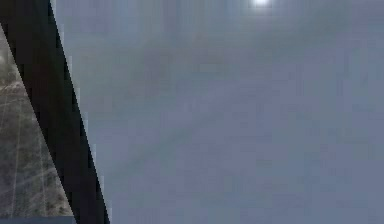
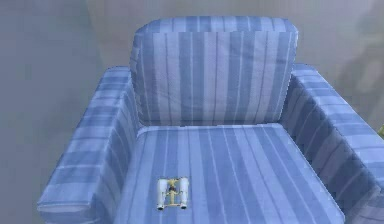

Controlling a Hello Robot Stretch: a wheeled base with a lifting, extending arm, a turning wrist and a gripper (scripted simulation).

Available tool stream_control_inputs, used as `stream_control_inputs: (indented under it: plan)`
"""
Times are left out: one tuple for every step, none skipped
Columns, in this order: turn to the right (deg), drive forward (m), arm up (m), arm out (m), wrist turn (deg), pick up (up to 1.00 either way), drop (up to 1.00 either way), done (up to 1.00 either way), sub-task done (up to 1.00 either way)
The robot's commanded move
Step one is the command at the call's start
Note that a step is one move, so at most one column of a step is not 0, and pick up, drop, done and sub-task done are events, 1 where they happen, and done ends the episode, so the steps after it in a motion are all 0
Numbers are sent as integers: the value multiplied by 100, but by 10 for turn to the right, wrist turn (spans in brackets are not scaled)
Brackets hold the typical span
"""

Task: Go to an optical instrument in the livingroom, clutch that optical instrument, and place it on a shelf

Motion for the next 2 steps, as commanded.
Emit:
stream_control_inputs:
  plan:
    - [0, 0, 0, 18, 0, 0, 0, 0, 0]
    - [0, 0, 0, 0, 450, 0, 0, 0, 0]
